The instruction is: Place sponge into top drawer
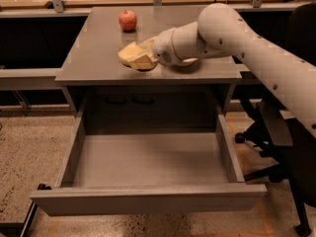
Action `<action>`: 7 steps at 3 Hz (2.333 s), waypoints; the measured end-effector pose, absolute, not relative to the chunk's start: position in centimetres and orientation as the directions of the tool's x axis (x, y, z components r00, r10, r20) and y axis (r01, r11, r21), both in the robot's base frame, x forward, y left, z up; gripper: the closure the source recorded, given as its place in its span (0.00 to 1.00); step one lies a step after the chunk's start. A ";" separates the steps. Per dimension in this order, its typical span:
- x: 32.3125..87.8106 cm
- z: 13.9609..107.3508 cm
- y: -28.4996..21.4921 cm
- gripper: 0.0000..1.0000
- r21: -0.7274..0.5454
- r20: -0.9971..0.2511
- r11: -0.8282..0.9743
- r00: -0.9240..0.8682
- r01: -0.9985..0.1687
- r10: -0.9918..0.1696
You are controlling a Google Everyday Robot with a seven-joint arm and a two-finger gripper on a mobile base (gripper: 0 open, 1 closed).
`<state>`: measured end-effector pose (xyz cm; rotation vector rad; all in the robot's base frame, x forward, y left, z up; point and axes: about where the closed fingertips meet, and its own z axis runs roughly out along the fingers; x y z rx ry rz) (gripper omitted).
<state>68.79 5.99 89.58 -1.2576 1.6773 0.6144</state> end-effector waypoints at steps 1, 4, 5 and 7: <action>65.8 89.0 3.1 1.00 -0.136 -0.860 0.309 -0.043 -0.941 -0.509; 61.7 86.9 2.3 1.00 -0.080 -0.834 0.106 0.009 -0.991 -0.552; 61.2 85.1 3.8 1.00 -0.067 -0.818 0.058 0.022 -0.996 -0.574; 57.4 80.6 4.4 1.00 0.030 -0.765 0.043 -0.051 -0.999 -0.642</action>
Offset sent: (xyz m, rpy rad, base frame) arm -0.1224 -0.0712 -0.0507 -0.1573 0.1670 0.5117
